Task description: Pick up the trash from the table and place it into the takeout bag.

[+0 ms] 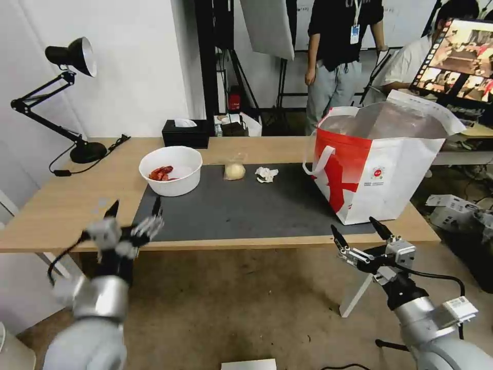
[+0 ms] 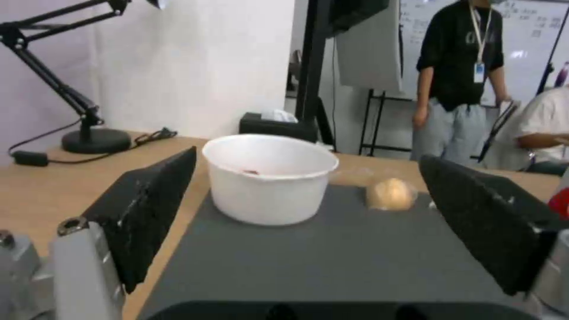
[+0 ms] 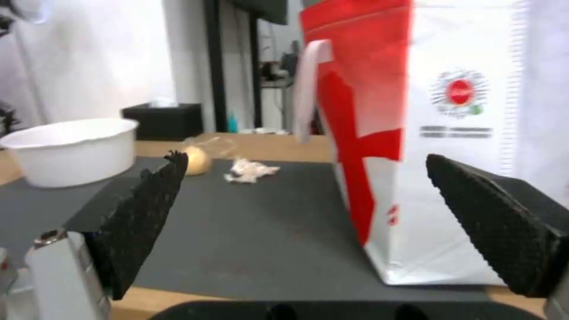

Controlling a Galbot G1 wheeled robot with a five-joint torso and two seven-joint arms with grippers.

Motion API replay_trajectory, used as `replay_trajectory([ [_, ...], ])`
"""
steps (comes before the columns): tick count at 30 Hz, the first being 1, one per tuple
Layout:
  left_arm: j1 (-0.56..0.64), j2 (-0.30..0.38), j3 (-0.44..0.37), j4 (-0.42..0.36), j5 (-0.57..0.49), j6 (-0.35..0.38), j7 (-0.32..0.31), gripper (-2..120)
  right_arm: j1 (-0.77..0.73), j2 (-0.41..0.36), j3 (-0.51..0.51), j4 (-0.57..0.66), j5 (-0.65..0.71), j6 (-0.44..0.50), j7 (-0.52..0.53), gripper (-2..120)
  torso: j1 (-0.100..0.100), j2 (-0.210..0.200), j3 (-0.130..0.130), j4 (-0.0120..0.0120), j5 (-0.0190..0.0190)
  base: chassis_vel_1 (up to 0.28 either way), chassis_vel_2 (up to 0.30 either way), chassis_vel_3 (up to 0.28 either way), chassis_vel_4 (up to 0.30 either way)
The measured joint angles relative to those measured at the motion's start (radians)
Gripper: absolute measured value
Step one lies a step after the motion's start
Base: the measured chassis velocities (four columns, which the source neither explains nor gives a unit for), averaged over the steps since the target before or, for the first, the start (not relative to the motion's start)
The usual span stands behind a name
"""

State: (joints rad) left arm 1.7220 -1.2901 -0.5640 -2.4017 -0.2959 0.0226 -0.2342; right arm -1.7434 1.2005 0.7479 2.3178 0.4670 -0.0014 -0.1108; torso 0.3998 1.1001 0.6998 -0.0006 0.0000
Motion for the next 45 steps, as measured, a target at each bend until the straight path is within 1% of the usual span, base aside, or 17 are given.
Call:
replay_trajectory([
  [1,0.0,0.0,0.0,0.0,0.0,0.0,0.0,100,0.0,0.0,0.0,0.0,0.0,0.0,0.0,100,0.0,0.0,0.0,0.0,0.0,0.0,0.0,0.0,0.0],
  [4,0.064,-0.055,0.018,-0.005,0.092,-0.025,0.013,100,0.009,0.005,0.0,-0.001,-0.008,-0.005,0.006,100,0.0,0.0,0.0,0.0005,0.0002,0.0,0.0,0.0,0.0],
  [7,0.097,-0.086,0.027,-0.013,0.124,-0.031,0.02,100,0.013,0.01,0.001,-0.001,-0.008,-0.009,0.008,100,0.0,0.0,0.0,0.0005,0.0002,0.0,0.0,0.0,0.0],
  [13,0.098,-0.082,0.027,-0.029,0.126,0.006,0.02,100,0.024,0.012,0.002,-0.008,-0.005,-0.014,0.014,100,0.0,0.0,0.0,0.0004,0.0002,0.0,0.0,0.0,0.0],
  [16,0.095,-0.078,0.027,-0.032,0.123,0.02,0.02,100,0.05,-0.006,-0.014,-0.018,-0.002,-0.037,0.046,100,0.0,0.0,0.0,0.0002,0.0,0.0,0.0,0.0,0.0],
  [18,0.096,-0.079,0.027,-0.033,0.119,0.024,0.018,100,0.124,-0.059,-0.063,-0.043,0.021,-0.08,0.121,100,0.0,0.0,0.0,0.0003,0.0,0.0,0.0,0.0,0.0],
  [19,0.096,-0.079,0.027,-0.033,0.119,0.024,0.018,100,0.124,-0.059,-0.063,-0.043,0.021,-0.08,0.121,100,0.0,0.0,0.0,0.0003,0.0,0.0,0.0,0.0,0.0],
  [22,0.107,-0.079,0.027,-0.039,0.116,0.027,0.015,100,0.293,-0.159,-0.146,-0.12,0.092,-0.134,0.176,100,0.0,0.0,0.0,0.0006,0.0005,0.0,0.0,0.0,0.0],
  [24,0.109,-0.08,0.027,-0.039,0.116,0.027,0.014,100,0.346,-0.189,-0.171,-0.149,0.113,-0.145,0.182,100,0.0,0.0,0.0,0.0007,0.0,0.0,0.0,0.0,0.0],
  [26,0.12,-0.087,0.027,-0.04,0.117,0.027,0.012,100,0.463,-0.249,-0.276,-0.231,0.152,-0.164,0.189,100,0.0,0.0,0.0,0.0004,0.0003,0.0,0.0,0.0,0.0],
  [27,0.12,-0.087,0.027,-0.04,0.117,0.027,0.012,100,0.463,-0.249,-0.276,-0.231,0.152,-0.164,0.189,100,0.0,0.0,0.0,0.0004,0.0003,0.0,0.0,0.0,0.0],
  [30,0.142,-0.103,0.027,-0.052,0.123,0.028,0.011,100,0.671,-0.279,-0.456,-0.358,0.188,-0.177,0.205,100,0.0,0.0,0.0,0.001,-0.0001,0.0,0.0,0.0,0.0],
  [31,0.142,-0.103,0.027,-0.052,0.123,0.028,0.011,100,0.671,-0.279,-0.456,-0.358,0.188,-0.177,0.205,100,0.0,0.0,0.0,0.001,-0.0001,0.0,0.0,0.0,0.0],
  [34,0.156,-0.11,0.027,-0.062,0.13,0.035,0.01,100,0.849,-0.257,-0.593,-0.465,0.233,-0.195,0.241,100,0.0,0.0,0.0,0.0009,-0.0003,0.0,0.0,0.0,0.0],
  [35,0.156,-0.11,0.027,-0.062,0.13,0.035,0.01,100,0.849,-0.257,-0.593,-0.465,0.233,-0.195,0.241,100,0.0,0.0,0.0,0.0009,-0.0003,0.0,0.0,0.0,0.0],
  [38,0.164,-0.112,0.021,-0.068,0.13,0.039,0.008,100,0.977,-0.209,-0.703,-0.579,0.264,-0.209,0.281,100,0.0,0.0,0.0,0.0006,0.0001,0.0,0.0,0.0,0.0],
  [45,0.169,-0.121,0.016,-0.077,0.13,0.042,0.008,100,1.159,-0.108,-0.824,-0.746,0.305,-0.248,0.304,100,0.0,0.0,0.0,0.0006,-0.0003,0.0,0.0,0.0,0.0],
])
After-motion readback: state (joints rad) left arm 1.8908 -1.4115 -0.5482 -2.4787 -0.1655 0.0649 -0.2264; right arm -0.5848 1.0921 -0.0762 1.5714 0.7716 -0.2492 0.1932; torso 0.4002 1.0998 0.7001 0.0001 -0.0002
